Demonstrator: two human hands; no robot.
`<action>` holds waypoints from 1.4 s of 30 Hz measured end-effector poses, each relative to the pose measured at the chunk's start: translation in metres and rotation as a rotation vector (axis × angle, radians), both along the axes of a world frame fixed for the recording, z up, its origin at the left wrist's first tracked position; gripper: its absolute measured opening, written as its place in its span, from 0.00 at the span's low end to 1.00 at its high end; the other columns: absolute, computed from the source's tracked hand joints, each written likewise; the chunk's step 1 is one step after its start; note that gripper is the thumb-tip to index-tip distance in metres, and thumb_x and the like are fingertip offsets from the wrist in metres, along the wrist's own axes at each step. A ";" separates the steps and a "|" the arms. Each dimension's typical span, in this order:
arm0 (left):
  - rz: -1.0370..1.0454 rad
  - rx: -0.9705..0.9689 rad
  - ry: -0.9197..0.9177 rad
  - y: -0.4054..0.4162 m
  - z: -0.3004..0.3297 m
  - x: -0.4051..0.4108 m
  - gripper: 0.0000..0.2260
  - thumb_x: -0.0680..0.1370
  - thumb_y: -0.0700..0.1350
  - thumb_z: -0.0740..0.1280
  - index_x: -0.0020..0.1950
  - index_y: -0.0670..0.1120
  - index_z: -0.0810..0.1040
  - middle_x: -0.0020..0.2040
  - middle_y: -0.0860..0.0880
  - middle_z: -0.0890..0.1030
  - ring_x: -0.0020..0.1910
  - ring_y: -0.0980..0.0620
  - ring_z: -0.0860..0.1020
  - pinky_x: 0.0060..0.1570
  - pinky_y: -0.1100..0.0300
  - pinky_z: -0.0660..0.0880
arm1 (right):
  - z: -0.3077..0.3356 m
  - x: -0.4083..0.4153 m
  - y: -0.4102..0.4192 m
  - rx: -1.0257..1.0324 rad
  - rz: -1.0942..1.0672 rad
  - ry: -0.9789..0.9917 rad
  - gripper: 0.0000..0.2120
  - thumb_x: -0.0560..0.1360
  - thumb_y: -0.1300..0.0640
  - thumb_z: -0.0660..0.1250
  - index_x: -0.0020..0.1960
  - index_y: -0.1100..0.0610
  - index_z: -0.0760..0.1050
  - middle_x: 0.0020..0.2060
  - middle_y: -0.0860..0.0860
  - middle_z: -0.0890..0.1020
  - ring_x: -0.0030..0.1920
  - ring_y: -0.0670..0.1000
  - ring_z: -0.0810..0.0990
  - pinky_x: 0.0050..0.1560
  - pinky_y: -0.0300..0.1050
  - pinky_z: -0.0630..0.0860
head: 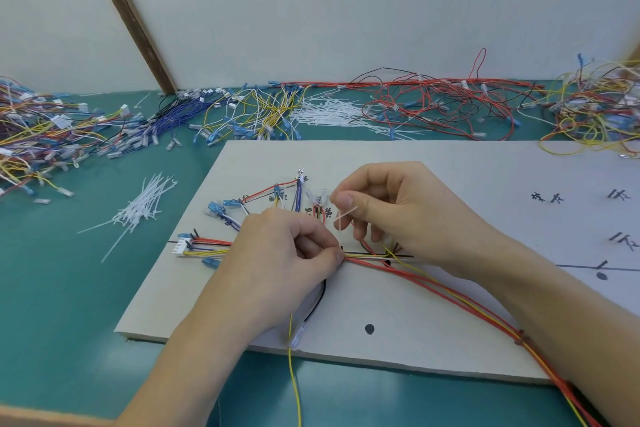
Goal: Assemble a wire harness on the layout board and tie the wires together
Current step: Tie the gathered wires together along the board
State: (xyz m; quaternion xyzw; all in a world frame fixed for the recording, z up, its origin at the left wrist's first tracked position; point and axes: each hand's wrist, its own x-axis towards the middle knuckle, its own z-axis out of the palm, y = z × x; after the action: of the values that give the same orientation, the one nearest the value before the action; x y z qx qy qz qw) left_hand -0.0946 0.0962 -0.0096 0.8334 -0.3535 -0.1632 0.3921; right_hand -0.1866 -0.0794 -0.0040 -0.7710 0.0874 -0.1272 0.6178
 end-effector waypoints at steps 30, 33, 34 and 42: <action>-0.091 0.275 -0.336 -0.008 0.020 0.000 0.05 0.75 0.55 0.73 0.40 0.57 0.82 0.32 0.60 0.79 0.37 0.59 0.78 0.37 0.58 0.75 | 0.001 -0.001 -0.003 0.133 0.006 -0.001 0.07 0.79 0.63 0.71 0.42 0.59 0.81 0.37 0.60 0.86 0.35 0.53 0.83 0.34 0.43 0.80; -0.130 0.318 -0.397 -0.010 0.026 -0.001 0.05 0.75 0.55 0.71 0.42 0.56 0.82 0.33 0.59 0.80 0.40 0.58 0.79 0.41 0.56 0.78 | 0.003 -0.002 -0.005 0.122 -0.004 0.037 0.07 0.79 0.61 0.72 0.42 0.59 0.82 0.38 0.60 0.86 0.35 0.52 0.83 0.34 0.43 0.80; -0.154 0.335 -0.413 -0.010 0.028 0.000 0.05 0.75 0.55 0.71 0.42 0.56 0.83 0.33 0.59 0.81 0.40 0.58 0.79 0.43 0.56 0.79 | 0.003 -0.002 -0.005 0.120 -0.014 0.050 0.07 0.79 0.60 0.72 0.43 0.61 0.81 0.38 0.59 0.86 0.35 0.52 0.83 0.34 0.43 0.80; -0.218 0.086 -0.253 -0.040 0.075 0.065 0.05 0.75 0.49 0.76 0.39 0.52 0.86 0.32 0.54 0.85 0.28 0.59 0.81 0.27 0.65 0.75 | 0.007 -0.003 -0.011 0.215 -0.106 0.038 0.07 0.80 0.59 0.70 0.46 0.61 0.83 0.42 0.58 0.87 0.36 0.51 0.83 0.35 0.41 0.80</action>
State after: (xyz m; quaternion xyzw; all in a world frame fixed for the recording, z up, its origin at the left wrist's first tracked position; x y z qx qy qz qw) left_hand -0.0298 0.0559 0.0657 0.8200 -0.4812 -0.1136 0.2883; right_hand -0.1896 -0.0900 0.0026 -0.6970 0.1530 -0.1349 0.6875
